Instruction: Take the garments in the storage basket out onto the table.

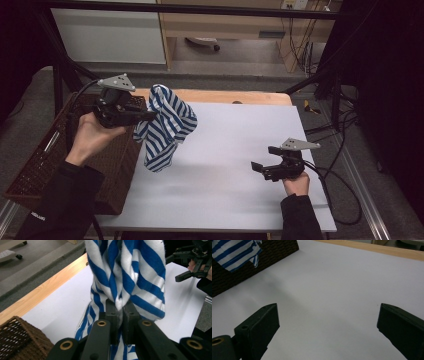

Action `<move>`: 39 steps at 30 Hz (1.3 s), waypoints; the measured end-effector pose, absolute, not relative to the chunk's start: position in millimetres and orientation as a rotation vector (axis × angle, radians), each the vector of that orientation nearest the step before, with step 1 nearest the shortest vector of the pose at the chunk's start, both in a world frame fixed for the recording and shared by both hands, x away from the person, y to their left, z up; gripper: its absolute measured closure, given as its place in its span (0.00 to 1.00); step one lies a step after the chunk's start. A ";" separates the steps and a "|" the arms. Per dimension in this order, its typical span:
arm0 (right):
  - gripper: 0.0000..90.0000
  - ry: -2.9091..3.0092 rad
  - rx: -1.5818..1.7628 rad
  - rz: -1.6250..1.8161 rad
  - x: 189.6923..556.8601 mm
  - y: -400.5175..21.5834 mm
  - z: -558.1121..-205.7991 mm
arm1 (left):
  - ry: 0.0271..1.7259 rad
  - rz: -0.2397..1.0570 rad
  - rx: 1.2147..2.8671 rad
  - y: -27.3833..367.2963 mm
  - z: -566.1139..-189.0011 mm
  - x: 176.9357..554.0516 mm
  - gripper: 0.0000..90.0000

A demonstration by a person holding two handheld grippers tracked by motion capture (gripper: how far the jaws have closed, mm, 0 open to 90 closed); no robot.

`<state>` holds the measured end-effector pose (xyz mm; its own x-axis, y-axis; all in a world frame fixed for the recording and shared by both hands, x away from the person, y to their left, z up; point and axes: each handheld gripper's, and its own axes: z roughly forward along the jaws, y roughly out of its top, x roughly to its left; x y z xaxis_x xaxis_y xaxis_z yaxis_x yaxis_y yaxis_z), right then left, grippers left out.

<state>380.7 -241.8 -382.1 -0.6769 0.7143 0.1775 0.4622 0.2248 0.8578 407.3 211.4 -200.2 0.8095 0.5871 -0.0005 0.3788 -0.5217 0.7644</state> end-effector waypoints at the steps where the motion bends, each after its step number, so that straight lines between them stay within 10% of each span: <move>1: 0.05 2.243 1.108 1.434 380.7 -241.8 -382.1 | 0.707 0.326 2.184 210.0 -202.1 407.9 0.95; 26: 0.05 2.248 1.105 1.429 380.7 -241.6 -382.3 | 0.721 0.226 2.288 172.2 -280.1 420.9 0.91; 39: 0.05 2.244 1.108 1.435 380.5 -241.7 -382.1 | 0.773 0.290 2.224 210.7 -283.6 407.3 0.32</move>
<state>380.5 -241.7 -382.1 -0.6769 0.7142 0.1781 0.4614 0.2232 0.8587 407.3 210.7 -283.6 0.7920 0.6098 -0.0295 0.4397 -0.5363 0.7204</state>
